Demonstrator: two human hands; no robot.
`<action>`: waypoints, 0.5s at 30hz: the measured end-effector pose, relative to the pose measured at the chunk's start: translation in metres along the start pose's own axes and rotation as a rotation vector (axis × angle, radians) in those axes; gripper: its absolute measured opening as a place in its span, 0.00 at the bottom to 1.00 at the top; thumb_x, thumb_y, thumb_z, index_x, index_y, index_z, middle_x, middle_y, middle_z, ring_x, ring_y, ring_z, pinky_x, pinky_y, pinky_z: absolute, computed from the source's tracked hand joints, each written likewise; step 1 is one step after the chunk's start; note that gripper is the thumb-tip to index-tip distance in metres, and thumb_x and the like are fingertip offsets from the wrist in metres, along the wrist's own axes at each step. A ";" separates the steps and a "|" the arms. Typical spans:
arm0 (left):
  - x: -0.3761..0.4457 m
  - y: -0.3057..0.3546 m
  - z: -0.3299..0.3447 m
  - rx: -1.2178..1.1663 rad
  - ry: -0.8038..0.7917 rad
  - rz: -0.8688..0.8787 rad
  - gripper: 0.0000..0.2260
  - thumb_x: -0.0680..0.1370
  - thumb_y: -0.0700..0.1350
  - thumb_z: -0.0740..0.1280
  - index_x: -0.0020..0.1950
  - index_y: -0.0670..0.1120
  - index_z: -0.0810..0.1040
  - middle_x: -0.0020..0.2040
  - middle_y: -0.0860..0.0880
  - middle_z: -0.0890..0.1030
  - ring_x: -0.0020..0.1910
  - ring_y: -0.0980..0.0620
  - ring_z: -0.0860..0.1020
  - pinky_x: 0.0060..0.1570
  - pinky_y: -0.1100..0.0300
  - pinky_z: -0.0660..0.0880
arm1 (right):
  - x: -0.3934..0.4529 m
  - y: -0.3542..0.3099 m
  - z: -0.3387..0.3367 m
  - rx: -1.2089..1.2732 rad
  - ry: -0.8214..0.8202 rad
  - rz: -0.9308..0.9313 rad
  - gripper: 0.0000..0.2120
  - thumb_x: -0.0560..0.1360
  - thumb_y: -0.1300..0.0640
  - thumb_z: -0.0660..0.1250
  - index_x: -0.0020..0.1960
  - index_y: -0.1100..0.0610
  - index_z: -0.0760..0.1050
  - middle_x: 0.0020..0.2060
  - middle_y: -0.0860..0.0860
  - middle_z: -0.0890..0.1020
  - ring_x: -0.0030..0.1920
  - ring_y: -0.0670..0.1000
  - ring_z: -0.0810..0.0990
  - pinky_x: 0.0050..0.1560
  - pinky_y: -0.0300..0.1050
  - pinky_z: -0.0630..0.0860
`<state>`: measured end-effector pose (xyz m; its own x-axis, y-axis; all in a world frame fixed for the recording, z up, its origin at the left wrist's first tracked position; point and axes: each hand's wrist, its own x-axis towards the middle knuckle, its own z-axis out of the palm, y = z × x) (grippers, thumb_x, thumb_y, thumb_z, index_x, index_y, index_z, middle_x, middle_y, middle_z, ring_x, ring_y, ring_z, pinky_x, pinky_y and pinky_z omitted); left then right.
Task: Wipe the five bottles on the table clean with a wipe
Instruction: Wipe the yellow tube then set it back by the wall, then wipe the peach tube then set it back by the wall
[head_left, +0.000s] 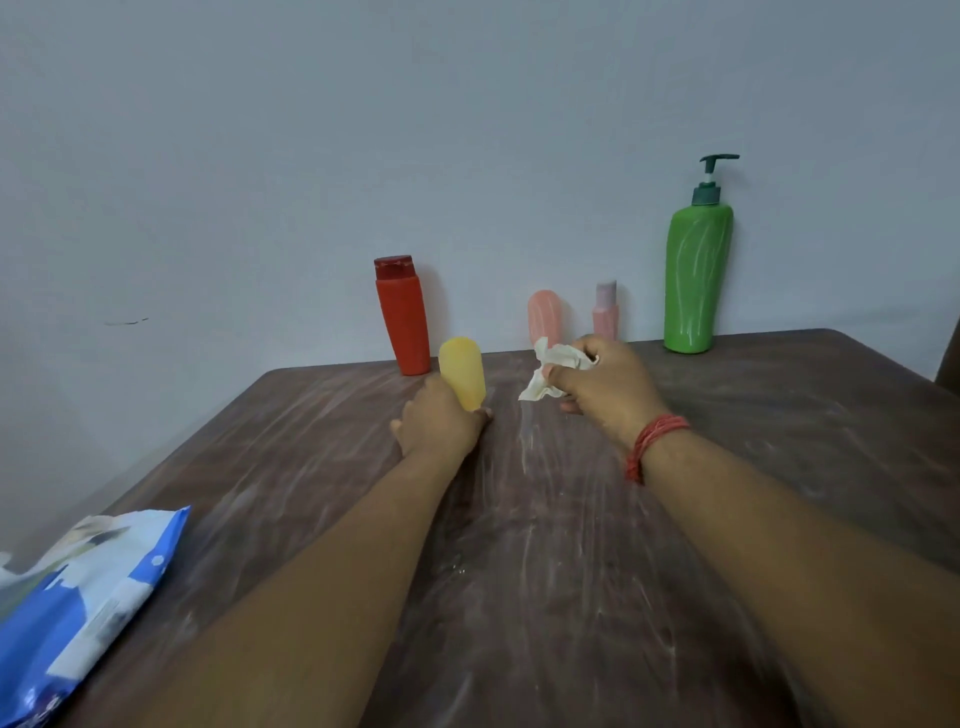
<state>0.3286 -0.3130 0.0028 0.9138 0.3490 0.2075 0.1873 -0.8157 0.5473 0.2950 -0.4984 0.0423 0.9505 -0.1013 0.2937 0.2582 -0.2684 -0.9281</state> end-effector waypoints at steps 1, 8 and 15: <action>0.011 0.003 0.004 -0.004 -0.004 -0.004 0.28 0.72 0.60 0.74 0.65 0.47 0.71 0.61 0.46 0.81 0.62 0.40 0.77 0.62 0.42 0.68 | 0.009 0.001 -0.001 -0.028 0.003 -0.015 0.06 0.72 0.59 0.73 0.43 0.61 0.78 0.42 0.59 0.84 0.45 0.60 0.85 0.48 0.64 0.81; 0.077 0.031 0.034 -0.069 -0.014 0.002 0.26 0.72 0.51 0.75 0.63 0.44 0.69 0.60 0.43 0.81 0.61 0.40 0.78 0.62 0.46 0.72 | 0.054 0.018 -0.001 -0.190 -0.048 -0.091 0.06 0.73 0.57 0.72 0.43 0.60 0.79 0.41 0.59 0.83 0.45 0.62 0.83 0.48 0.63 0.81; 0.115 0.041 0.053 -0.055 0.012 0.022 0.28 0.74 0.52 0.74 0.66 0.41 0.67 0.64 0.42 0.77 0.64 0.39 0.76 0.61 0.46 0.74 | 0.085 0.036 -0.010 -0.227 -0.001 -0.086 0.04 0.73 0.56 0.72 0.45 0.56 0.80 0.42 0.53 0.83 0.45 0.57 0.83 0.50 0.60 0.81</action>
<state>0.4611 -0.3310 0.0061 0.9130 0.3370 0.2299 0.1467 -0.7970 0.5859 0.3838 -0.5257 0.0364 0.9268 -0.0677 0.3693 0.2930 -0.4846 -0.8242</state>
